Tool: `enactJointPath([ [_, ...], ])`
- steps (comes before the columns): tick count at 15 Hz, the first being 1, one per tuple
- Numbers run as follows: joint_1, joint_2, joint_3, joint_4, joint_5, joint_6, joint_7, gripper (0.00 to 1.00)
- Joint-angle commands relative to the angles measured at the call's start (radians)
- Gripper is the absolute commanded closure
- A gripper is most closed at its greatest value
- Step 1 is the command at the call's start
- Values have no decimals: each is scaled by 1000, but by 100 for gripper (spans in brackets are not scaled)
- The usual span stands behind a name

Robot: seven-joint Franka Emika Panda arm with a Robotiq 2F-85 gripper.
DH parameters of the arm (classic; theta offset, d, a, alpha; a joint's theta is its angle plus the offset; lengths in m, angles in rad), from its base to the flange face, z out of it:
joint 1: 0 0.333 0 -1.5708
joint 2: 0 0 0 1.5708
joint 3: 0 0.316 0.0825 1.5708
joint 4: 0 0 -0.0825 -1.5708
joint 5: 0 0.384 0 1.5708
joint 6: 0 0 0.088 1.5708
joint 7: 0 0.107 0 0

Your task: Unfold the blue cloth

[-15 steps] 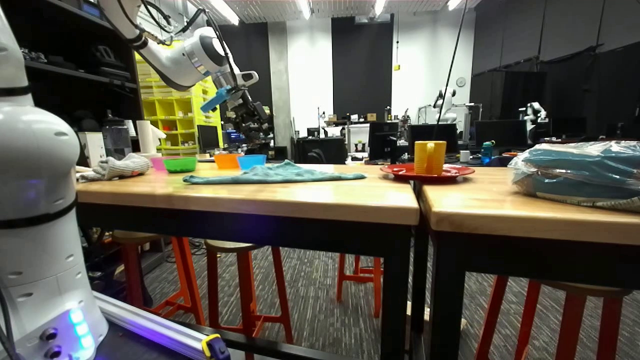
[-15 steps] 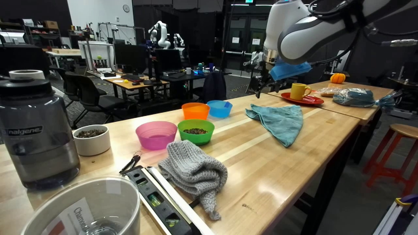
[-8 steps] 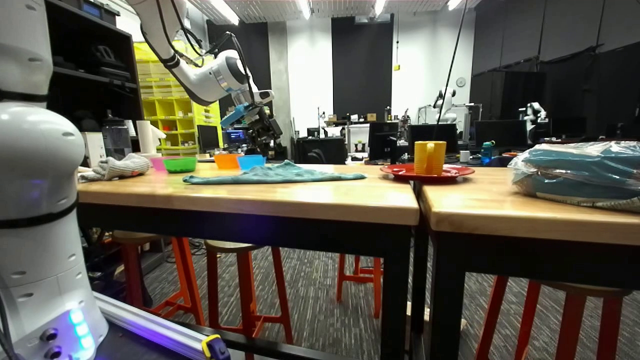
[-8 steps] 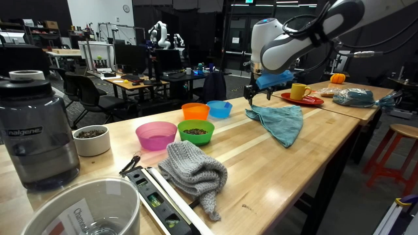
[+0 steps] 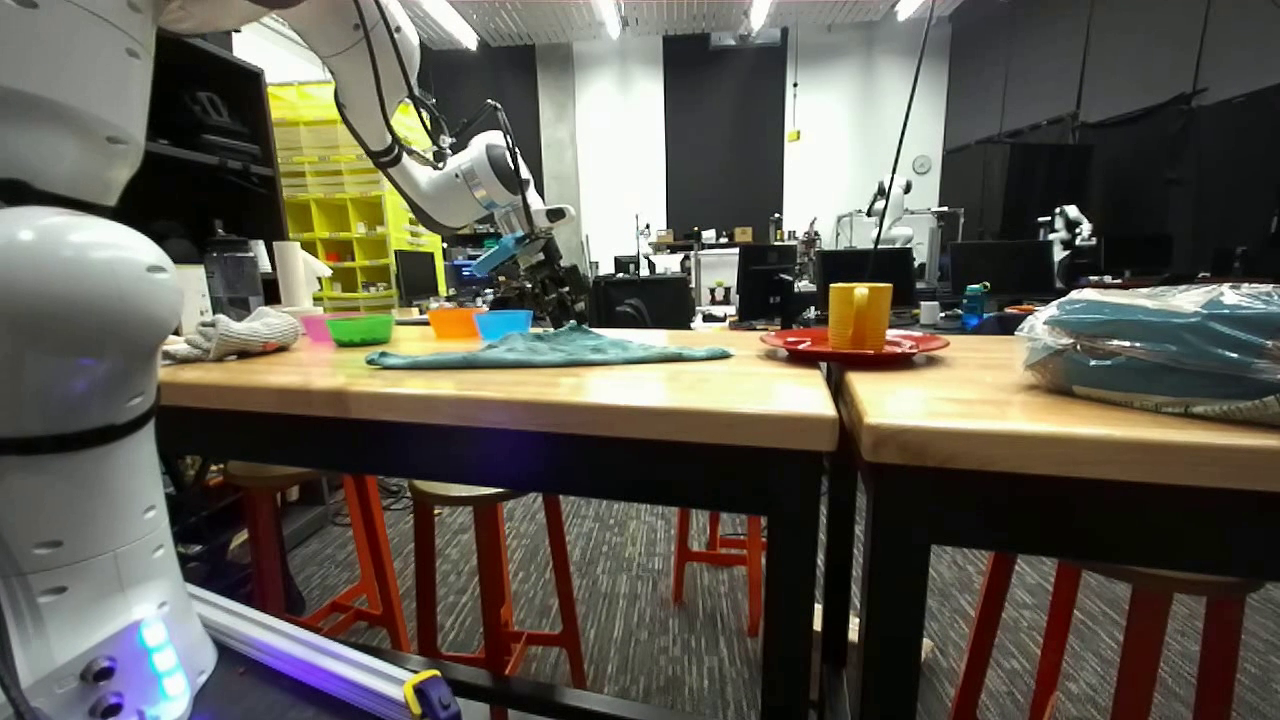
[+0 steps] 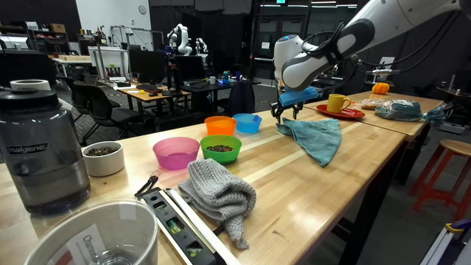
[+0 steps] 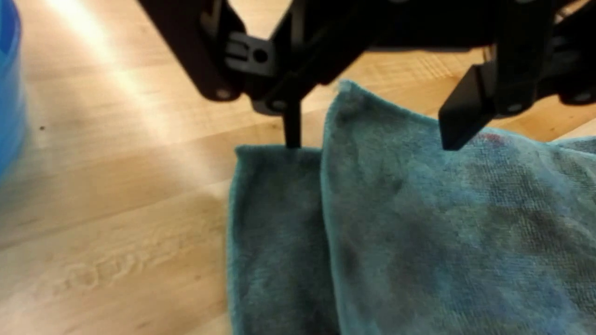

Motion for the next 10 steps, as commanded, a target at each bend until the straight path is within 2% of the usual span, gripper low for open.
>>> enactJointPath([
  [1,40,28,-49,42,-18,-28,31,54],
  [4,46,29,-66,41,-10,-31,28,79],
  [7,54,-9,-77,-9,-29,-2,39,99],
  [10,55,-54,-80,-55,-26,4,32,100],
])
